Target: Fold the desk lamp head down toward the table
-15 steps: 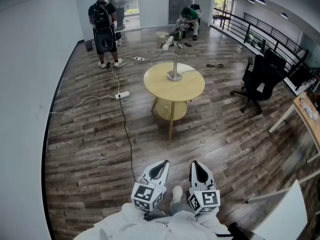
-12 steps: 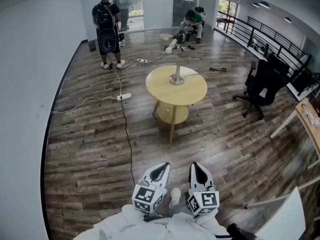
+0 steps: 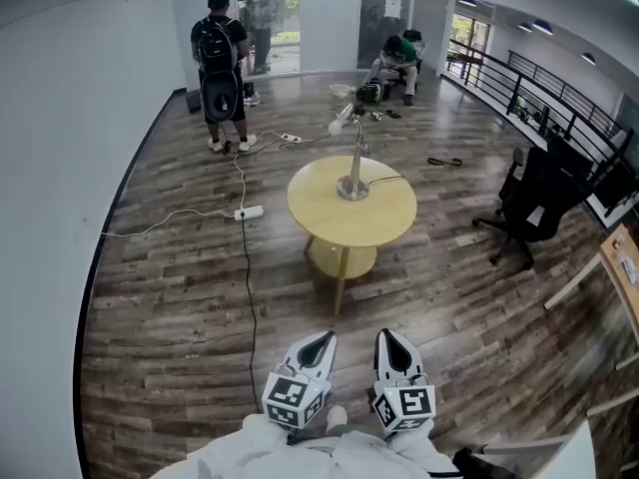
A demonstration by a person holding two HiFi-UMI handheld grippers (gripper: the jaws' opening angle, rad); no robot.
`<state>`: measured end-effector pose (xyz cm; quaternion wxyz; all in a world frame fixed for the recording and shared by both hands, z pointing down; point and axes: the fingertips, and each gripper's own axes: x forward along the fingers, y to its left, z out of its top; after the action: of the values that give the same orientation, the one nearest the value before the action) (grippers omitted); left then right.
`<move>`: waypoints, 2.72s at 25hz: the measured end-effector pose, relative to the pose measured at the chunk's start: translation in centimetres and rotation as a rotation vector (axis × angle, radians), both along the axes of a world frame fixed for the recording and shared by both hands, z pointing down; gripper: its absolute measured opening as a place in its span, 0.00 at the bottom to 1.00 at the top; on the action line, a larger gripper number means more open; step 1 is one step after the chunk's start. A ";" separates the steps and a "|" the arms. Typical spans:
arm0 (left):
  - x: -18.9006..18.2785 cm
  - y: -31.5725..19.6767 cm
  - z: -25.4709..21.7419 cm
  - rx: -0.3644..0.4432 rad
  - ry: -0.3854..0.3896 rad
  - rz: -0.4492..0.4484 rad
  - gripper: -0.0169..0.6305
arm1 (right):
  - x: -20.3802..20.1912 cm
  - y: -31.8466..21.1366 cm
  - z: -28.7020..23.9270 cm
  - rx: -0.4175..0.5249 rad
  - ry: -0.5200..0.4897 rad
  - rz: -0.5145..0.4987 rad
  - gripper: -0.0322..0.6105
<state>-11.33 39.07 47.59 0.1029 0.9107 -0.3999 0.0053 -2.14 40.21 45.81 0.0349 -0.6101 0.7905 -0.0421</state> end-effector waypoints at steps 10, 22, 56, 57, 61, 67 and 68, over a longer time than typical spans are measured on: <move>7.1 -9.2 0.5 -0.015 -0.006 -0.014 0.02 | 8.5 -8.8 1.7 -0.050 0.011 0.024 0.05; 8.4 -15.4 1.3 -0.043 -0.038 -0.019 0.02 | 10.1 -15.8 2.6 -0.072 -0.035 0.008 0.05; 9.0 -42.3 0.7 0.004 -0.052 0.014 0.02 | 9.9 -43.0 2.5 -0.055 -0.041 0.019 0.05; 8.8 -43.2 0.9 0.001 -0.054 0.011 0.02 | 9.7 -43.9 2.5 -0.055 -0.041 0.016 0.05; 8.9 -46.5 1.3 -0.008 -0.059 0.005 0.02 | 10.2 -46.7 3.1 -0.072 -0.042 0.020 0.05; 10.9 -50.0 1.8 -0.019 -0.063 0.033 0.02 | 12.4 -50.7 3.9 -0.101 -0.047 0.044 0.05; 11.2 -50.7 2.0 -0.024 -0.064 0.035 0.02 | 12.7 -51.5 4.0 -0.103 -0.049 0.043 0.05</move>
<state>-0.14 -11.59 49.56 0.1010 0.9156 -0.3869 0.0412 10.53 -11.29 49.79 0.0236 -0.6266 0.7729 -0.0966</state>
